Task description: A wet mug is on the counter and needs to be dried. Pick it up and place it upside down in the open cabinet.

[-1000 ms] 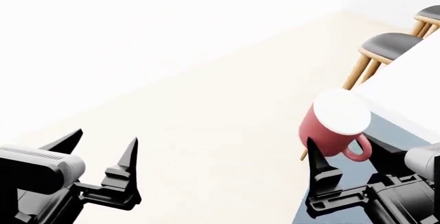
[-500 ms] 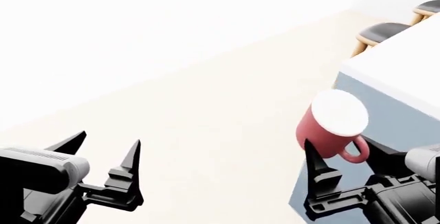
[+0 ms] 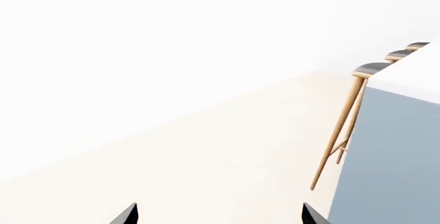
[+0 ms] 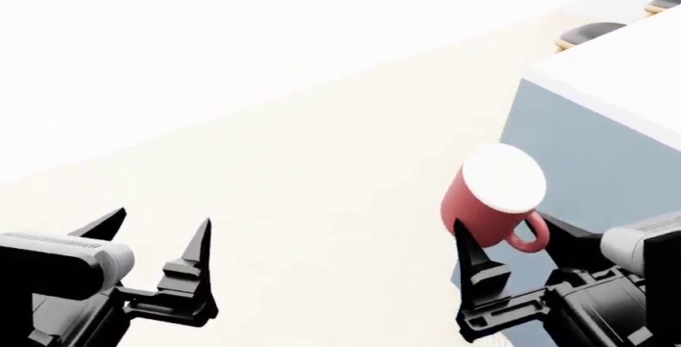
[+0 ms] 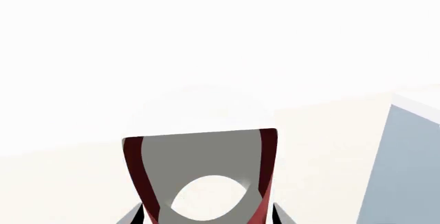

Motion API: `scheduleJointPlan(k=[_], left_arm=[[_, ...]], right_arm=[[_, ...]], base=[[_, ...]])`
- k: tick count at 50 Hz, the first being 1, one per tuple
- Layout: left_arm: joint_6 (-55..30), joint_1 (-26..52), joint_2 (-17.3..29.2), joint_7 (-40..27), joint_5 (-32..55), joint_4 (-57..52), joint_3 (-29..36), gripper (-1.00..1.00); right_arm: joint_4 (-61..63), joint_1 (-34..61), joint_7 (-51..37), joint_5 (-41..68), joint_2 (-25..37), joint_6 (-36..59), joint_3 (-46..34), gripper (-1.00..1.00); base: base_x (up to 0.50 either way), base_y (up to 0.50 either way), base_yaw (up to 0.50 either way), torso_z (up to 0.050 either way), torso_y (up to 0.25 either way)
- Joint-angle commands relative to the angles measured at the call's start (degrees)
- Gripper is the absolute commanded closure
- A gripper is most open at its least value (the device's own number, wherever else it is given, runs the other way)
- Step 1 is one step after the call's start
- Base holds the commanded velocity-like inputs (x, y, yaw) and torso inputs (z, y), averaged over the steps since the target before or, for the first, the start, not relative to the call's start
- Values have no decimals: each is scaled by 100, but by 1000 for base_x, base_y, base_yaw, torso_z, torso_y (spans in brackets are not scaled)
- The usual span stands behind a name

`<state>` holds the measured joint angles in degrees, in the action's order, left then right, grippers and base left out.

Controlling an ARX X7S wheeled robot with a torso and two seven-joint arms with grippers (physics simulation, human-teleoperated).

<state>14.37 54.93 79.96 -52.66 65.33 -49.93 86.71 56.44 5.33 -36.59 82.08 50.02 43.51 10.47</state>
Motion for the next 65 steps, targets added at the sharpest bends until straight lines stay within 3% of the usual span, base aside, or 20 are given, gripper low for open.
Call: scheduleJointPlan(k=[1,2,7,16,65], left_arm=[[229,-227,-57,-102,-17,250,114,-100],[253,-252,-184,-28,27,401,129,-100],[230,-254,-484,178,10,594,141,-100],[16,-143,-781,74,-172,517,88,-100],[166,-306,-710,-208,-359,529,23,-100]], right_arm=[[70,-278,480,-127,74,-62,208,100],[97,-441,447,-169,60,-112,346,100],[-439,434,284,-1033,-578,216,-657,100],[-480,263,350,-1521,-624,106,-656,100],[-442,416,129,-1606,-551,229,-941,100]], base=[[254,394,406,0,0],[252,395,406,0,0],[246,400,408,0,0],[194,340,451,0,0],[3,7,500,0,0]])
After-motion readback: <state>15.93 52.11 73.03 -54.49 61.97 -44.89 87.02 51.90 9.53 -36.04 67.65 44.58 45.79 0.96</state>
